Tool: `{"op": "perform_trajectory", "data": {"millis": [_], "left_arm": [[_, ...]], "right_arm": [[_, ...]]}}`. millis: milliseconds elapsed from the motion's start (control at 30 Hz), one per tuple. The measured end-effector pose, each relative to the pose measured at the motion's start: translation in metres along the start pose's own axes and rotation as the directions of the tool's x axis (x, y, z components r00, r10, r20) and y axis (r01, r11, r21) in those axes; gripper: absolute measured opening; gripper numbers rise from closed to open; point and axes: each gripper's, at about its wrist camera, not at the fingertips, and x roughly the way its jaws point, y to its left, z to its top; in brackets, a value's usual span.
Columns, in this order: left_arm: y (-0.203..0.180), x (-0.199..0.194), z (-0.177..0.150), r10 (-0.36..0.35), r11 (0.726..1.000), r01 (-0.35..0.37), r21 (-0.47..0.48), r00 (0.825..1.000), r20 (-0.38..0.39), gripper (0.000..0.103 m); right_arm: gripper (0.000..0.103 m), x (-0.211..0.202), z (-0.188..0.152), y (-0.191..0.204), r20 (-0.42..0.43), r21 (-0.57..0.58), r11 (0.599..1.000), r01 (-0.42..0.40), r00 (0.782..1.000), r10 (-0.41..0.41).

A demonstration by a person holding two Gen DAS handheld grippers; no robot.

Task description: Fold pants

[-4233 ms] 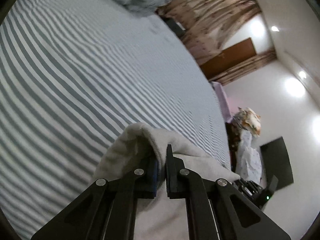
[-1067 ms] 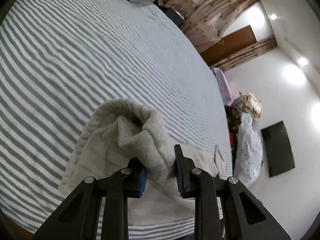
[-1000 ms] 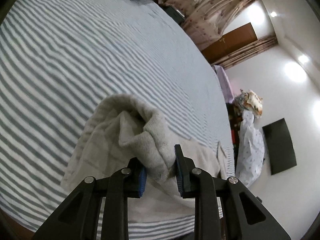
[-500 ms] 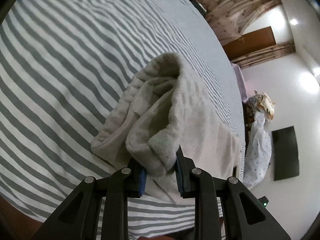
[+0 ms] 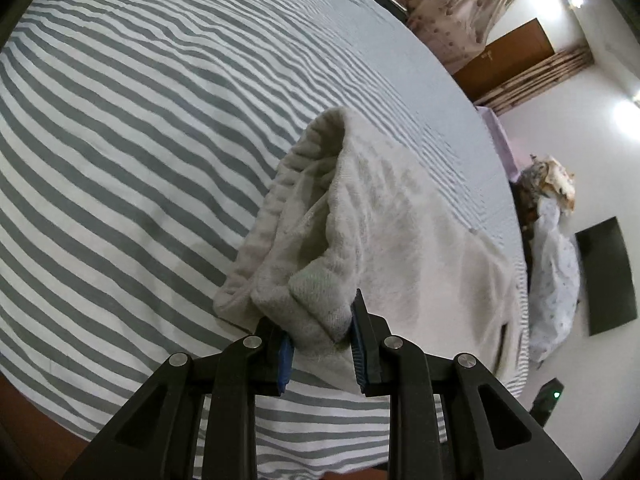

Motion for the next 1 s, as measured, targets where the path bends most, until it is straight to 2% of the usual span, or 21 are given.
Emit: {"op": "perform_trajectory", "data": {"millis": [167, 367, 600, 833, 900, 967, 1000], "left_arm": [[-0.012, -0.001, -0.006, 0.051, 0.996, -0.053, 0.067, 0.998, 0.032, 0.027], [-0.039, -0.001, -0.019, 0.176, 0.966, -0.19, 0.173, 0.98, 0.096, 0.032], [-0.056, 0.006, -0.029, 0.287, 0.916, -0.32, 0.243, 0.944, 0.162, 0.038], [-0.06, 0.013, -0.035, 0.354, 0.881, -0.398, 0.256, 0.914, 0.2, 0.041], [-0.065, 0.014, -0.038, 0.378, 0.868, -0.426, 0.256, 0.9, 0.218, 0.044], [-0.067, 0.011, -0.042, 0.395, 0.861, -0.445, 0.247, 0.89, 0.227, 0.046], [-0.069, 0.009, -0.043, 0.403, 0.859, -0.454, 0.237, 0.885, 0.232, 0.046]], "right_arm": [[0.007, 0.006, 0.0, 0.003, -0.001, -0.024, 1.0, 0.019, 1.0, -0.019], [0.007, 0.007, -0.001, 0.003, 0.0, -0.028, 0.999, 0.026, 1.0, -0.026], [0.008, 0.008, -0.001, 0.007, -0.003, -0.035, 0.999, 0.032, 0.999, -0.032], [0.01, 0.012, 0.002, 0.004, -0.013, -0.028, 1.0, 0.014, 1.0, -0.014], [0.012, 0.013, 0.003, 0.001, -0.017, -0.019, 1.0, -0.007, 1.0, 0.007], [0.018, 0.013, 0.004, -0.003, -0.02, -0.016, 0.999, -0.037, 0.999, 0.037], [0.025, 0.013, 0.004, -0.004, -0.023, -0.019, 0.998, -0.058, 0.998, 0.057]]}}
